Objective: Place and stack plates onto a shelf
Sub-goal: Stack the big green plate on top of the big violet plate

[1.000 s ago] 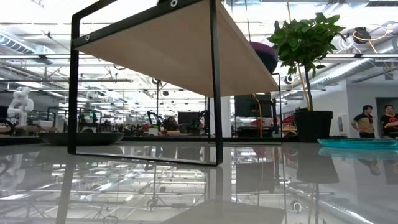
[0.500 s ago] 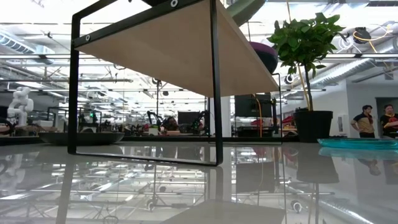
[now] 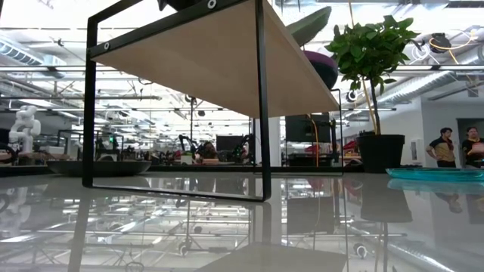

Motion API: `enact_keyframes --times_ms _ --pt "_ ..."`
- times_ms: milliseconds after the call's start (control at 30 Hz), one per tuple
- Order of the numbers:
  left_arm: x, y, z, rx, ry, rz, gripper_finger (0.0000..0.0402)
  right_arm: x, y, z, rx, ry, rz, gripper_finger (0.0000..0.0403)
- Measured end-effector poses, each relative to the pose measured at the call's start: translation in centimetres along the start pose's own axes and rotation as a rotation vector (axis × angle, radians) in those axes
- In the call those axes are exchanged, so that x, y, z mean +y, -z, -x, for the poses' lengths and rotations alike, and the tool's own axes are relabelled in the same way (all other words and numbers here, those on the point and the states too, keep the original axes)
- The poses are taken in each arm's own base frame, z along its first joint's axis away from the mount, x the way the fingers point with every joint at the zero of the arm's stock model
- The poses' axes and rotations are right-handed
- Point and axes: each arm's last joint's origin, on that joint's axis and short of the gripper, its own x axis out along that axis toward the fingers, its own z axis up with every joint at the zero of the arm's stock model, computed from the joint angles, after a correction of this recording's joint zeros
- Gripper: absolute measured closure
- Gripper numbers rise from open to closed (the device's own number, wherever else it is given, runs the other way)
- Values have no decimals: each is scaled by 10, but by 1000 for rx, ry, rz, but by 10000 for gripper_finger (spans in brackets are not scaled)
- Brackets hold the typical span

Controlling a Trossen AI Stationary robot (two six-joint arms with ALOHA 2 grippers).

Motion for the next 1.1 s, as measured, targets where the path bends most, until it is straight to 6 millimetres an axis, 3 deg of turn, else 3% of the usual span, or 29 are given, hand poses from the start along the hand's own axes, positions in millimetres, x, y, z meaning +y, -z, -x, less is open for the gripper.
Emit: enact_keyframes --times_ms 1100 --pt "-5 14 -2 97 -87 -27 365 0 1 0 5 0 0 298"
